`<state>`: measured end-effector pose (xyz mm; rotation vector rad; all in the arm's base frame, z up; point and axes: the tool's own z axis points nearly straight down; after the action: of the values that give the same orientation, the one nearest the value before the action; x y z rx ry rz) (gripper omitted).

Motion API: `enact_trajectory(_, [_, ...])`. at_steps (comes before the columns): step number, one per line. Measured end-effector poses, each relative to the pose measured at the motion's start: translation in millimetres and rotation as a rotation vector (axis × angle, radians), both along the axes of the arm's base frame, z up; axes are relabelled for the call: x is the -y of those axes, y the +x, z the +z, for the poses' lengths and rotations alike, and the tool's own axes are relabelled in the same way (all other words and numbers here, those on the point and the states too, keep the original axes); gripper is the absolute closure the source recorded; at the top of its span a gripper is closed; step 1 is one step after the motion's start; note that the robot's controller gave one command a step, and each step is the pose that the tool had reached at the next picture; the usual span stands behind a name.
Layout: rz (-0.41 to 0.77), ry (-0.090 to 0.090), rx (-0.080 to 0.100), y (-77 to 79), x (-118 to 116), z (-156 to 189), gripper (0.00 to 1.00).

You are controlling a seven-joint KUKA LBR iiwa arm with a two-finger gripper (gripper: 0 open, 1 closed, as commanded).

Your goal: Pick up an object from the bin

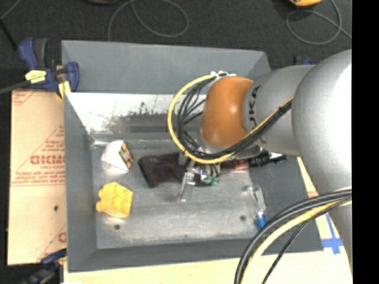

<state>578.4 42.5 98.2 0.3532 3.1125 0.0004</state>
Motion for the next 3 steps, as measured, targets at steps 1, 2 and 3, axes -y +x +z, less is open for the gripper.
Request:
enact_trajectory(1, [-0.263,0.004,0.001,20.7,-29.2,-13.2,1.0])
enact_trajectory(2, [-0.262,0.003,0.001,20.7,-28.8,-13.2,1.0])
enact_trajectory(3, [-0.242,0.001,-0.004,23.4,-28.3,6.8,1.0])
